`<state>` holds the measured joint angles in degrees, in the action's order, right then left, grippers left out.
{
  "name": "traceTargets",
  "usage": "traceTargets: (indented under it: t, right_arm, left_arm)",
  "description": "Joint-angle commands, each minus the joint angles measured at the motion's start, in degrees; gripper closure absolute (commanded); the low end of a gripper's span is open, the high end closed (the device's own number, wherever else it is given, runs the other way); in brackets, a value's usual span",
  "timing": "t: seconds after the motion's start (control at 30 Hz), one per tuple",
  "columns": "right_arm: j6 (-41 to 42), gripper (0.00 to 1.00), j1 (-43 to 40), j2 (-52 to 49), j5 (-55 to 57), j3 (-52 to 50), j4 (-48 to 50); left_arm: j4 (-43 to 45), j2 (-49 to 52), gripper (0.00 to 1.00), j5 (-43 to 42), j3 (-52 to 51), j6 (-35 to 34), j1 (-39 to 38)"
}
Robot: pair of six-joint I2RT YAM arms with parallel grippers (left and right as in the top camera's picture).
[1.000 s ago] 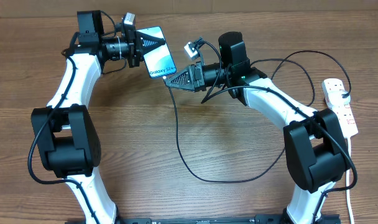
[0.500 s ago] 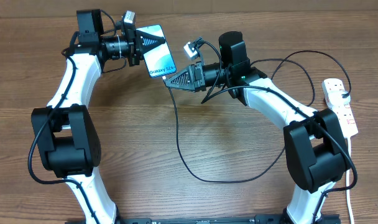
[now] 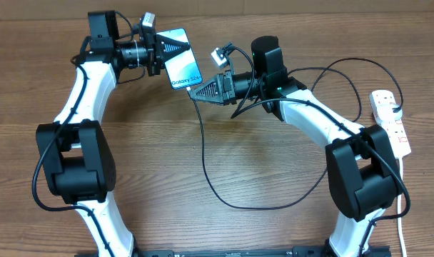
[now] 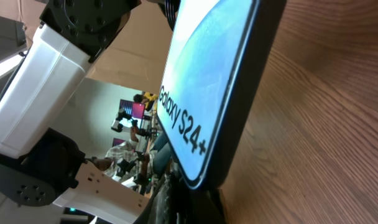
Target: Plug charger to phone and switch on socket
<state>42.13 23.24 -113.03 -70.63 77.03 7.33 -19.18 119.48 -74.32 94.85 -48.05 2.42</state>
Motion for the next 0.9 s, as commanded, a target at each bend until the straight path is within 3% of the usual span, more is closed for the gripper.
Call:
traceTargets:
  t: [0.0, 0.3, 0.87]
  right_arm:
    - [1.7, 0.96, -0.1, 1.3, 0.5, -0.1, 1.7]
    - [4.0, 0.96, -0.1, 1.3, -0.9, -0.1, 4.2]
    - [9.2, 0.96, 1.7, 1.3, 11.3, -0.1, 4.9]
  left_arm:
    - [0.4, -1.1, 0.96, -2.6, 0.5, 0.5, 0.3]
    - [0.4, -1.1, 0.96, -2.6, 0.5, 0.4, 0.3]
    - [0.4, -1.1, 0.96, -3.5, 0.5, -1.3, 0.3]
